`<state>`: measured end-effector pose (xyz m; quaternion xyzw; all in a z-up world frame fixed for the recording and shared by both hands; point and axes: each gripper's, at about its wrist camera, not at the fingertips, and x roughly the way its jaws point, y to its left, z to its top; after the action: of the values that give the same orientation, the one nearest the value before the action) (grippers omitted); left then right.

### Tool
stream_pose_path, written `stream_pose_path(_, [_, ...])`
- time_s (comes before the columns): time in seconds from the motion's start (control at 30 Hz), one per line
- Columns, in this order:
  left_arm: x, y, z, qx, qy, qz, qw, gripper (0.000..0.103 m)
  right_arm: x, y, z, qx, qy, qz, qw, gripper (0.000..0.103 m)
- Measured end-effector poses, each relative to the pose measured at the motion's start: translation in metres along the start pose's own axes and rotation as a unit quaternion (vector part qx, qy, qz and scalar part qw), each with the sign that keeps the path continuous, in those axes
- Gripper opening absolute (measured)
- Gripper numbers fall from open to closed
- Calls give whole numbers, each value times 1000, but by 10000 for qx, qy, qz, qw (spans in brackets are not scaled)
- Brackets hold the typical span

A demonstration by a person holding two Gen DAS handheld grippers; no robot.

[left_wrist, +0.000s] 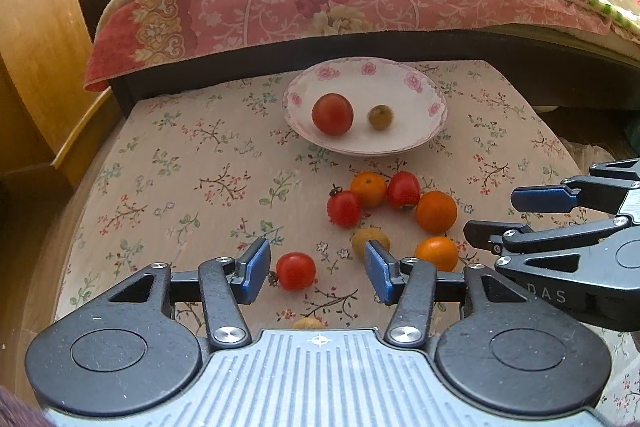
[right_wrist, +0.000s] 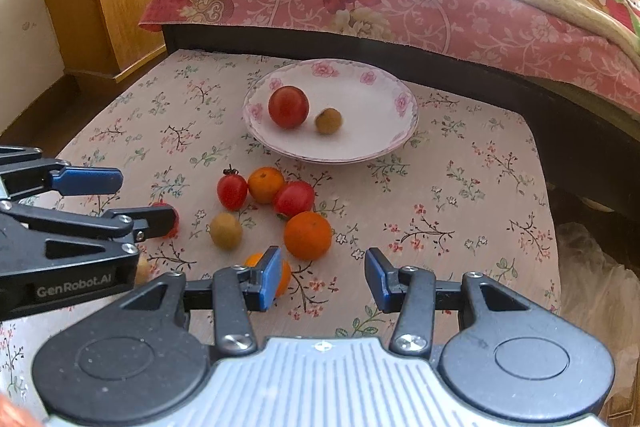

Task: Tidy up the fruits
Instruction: 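Withdraw both open tools from the plate back toward the remaining fruit, then close left tool on another brown fruit while right tool approaches an orange tomato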

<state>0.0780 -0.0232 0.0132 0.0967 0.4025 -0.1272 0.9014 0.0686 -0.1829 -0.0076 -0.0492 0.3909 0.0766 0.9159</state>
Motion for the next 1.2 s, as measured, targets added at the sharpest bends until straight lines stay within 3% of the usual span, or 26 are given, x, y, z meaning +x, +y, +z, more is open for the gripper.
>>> stream_pose_path(1.2, [-9, 11, -24, -18, 181, 130, 9998, 61, 3, 23, -18, -403, 159, 4, 9991, 48])
